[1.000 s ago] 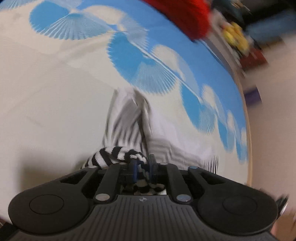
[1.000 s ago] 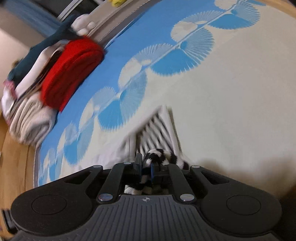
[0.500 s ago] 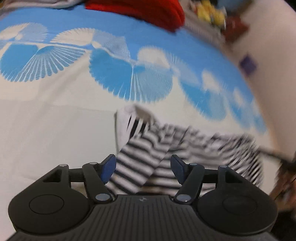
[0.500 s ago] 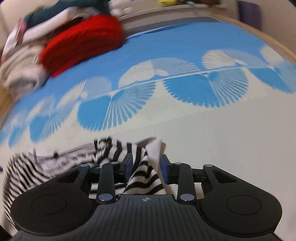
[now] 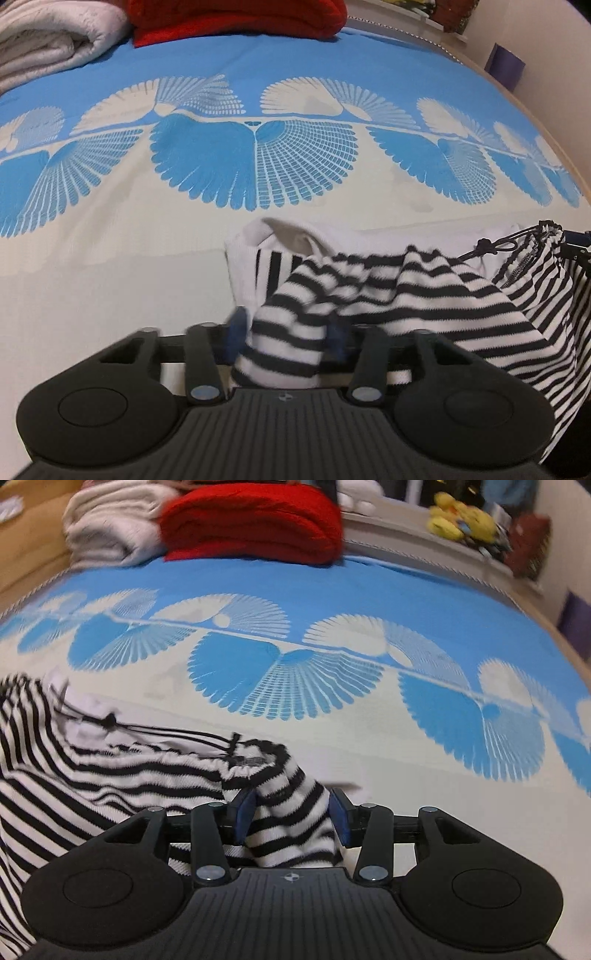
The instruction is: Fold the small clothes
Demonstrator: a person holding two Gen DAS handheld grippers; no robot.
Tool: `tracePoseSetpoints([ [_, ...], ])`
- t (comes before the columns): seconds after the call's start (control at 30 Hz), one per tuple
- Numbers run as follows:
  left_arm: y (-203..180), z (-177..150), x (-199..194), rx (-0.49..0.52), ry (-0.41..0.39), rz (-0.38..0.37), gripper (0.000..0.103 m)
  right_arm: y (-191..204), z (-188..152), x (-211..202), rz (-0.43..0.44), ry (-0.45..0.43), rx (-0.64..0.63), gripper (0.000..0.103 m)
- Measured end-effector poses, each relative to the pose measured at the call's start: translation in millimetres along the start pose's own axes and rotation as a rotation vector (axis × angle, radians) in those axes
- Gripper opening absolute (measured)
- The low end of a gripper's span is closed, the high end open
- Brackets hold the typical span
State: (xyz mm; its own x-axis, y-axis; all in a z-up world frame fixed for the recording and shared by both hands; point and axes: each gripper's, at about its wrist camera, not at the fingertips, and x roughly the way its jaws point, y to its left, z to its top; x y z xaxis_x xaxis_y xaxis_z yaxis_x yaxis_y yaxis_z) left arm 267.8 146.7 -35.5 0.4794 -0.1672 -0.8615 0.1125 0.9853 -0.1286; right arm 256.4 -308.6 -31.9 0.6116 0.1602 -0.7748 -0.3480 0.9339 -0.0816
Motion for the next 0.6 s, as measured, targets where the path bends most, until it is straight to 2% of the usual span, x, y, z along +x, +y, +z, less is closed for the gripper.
tracePoseSetpoints([
  [0.03, -1.0, 1.7, 1.9, 0.003, -0.001, -0.004, 0.027, 3.4, 0.6, 2.5, 0.006, 0.000, -0.026, 0.046],
  [0.07, -2.4, 3.4, 3.2, 0.008, -0.005, -0.005, 0.025, 7.0, 0.7, 6.2, 0.010, 0.003, -0.056, 0.045],
  [0.13, -5.2, 6.2, 4.2, 0.020, -0.009, -0.004, 0.012, 12.4, 0.3, 12.3, 0.005, 0.015, -0.102, 0.044],
  [0.2, -6.6, 9.8, 5.4, 0.029, -0.007, -0.007, 0.005, 15.0, 1.3, 18.4, 0.008, 0.029, -0.127, 0.029],
  [0.23, -6.2, 12.6, 3.4, 0.033, -0.014, -0.003, 0.004, 14.7, 2.9, 20.0, 0.021, 0.031, -0.129, 0.012],
  [0.27, -5.0, 15.9, -2.0, 0.026, -0.030, -0.001, 0.004, 13.2, 6.2, 19.0, 0.032, 0.021, -0.119, 0.010],
  [0.33, 5.3, 25.9, -22.5, -0.039, -0.105, -0.031, 0.003, 0.6, 20.4, 4.9, 0.043, -0.057, -0.037, 0.008],
  [0.4, 17.0, 34.0, -43.1, -0.120, -0.207, -0.040, 0.003, -20.5, 38.1, -21.2, 0.062, -0.191, 0.111, 0.008],
  [0.47, 21.3, 42.2, -48.4, -0.174, -0.281, -0.035, 0.003, -31.3, 47.8, -38.3, 0.055, -0.307, 0.185, 0.008],
  [0.53, 13.7, 48.8, -33.8, -0.165, -0.271, 0.004, 0.003, -29.6, 54.0, -31.5, 0.016, -0.325, 0.205, 0.008],
  [0.6, -0.5, 52.2, 0.6, -0.082, -0.167, 0.069, 0.003, -19.8, 57.0, -2.4, -0.060, -0.229, 0.171, 0.008],
])
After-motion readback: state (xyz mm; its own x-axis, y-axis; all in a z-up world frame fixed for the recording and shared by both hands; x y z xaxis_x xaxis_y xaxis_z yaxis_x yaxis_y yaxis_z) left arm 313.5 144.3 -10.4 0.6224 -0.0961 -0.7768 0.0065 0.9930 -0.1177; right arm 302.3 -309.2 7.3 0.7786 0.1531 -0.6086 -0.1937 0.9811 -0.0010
